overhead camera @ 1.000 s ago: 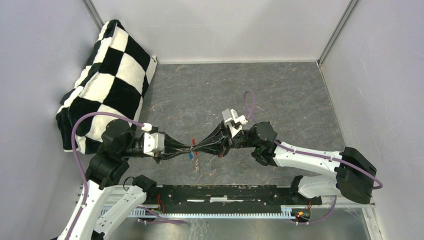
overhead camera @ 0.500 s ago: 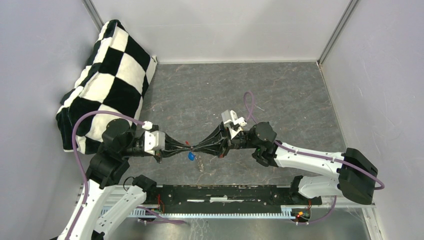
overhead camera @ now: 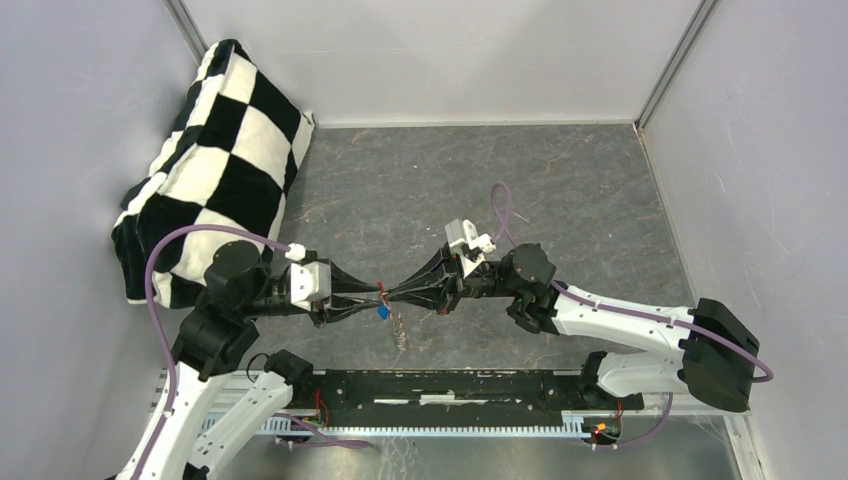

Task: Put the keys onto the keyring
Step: Insert the key onto the keyring.

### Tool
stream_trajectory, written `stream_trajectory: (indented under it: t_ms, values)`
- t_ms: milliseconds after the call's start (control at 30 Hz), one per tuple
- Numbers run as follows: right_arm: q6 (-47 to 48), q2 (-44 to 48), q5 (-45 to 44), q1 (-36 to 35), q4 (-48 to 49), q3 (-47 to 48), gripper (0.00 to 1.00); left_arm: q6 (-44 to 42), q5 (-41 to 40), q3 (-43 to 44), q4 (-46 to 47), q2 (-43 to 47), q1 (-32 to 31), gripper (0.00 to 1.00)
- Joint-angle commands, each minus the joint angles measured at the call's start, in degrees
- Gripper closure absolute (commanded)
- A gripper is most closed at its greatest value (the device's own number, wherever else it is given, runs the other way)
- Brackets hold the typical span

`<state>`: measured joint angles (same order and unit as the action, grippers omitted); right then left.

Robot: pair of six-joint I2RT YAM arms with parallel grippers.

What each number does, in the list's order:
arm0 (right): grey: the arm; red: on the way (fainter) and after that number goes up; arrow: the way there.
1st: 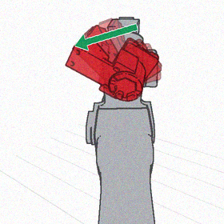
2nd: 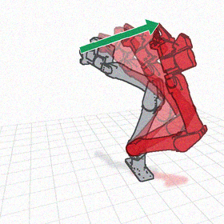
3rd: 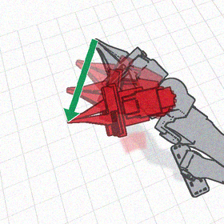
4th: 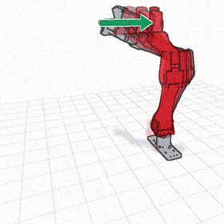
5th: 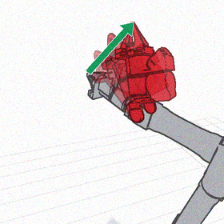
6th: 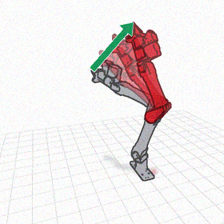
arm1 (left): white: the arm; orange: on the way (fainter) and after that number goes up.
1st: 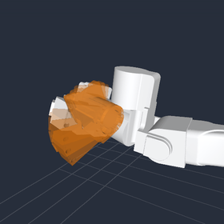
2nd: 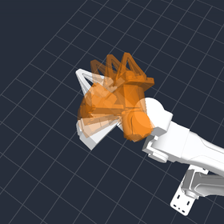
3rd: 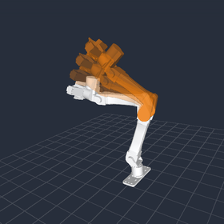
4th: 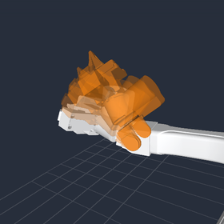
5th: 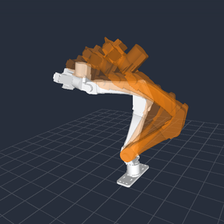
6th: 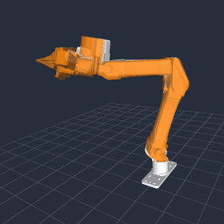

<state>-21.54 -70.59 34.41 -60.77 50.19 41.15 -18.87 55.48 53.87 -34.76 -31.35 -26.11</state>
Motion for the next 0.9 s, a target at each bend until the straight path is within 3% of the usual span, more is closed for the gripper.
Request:
stream_trajectory:
  t_ms: [0, 367, 567, 867]
  values:
    - [0.8, 1.3, -0.9, -0.3, 2.2, 3.3, 1.00, 1.8, -1.6, -0.5, -0.4, 0.6, -0.1, 0.66]
    - [0.2, 0.0, -0.6, -0.4, 2.8, 4.5, 1.00, 8.4, 0.4, -3.0, 6.0, -0.3, 0.0, 0.78]
    - [0.3, 0.0, -1.0, -0.4, 2.7, 3.8, 1.00, 9.3, 1.8, -1.9, 6.7, -0.1, 0.0, 0.75]
    - [0.7, 0.4, -1.4, -0.4, 2.4, 3.5, 1.00, 3.4, 5.9, -1.2, 1.1, 1.0, 0.1, 0.71]
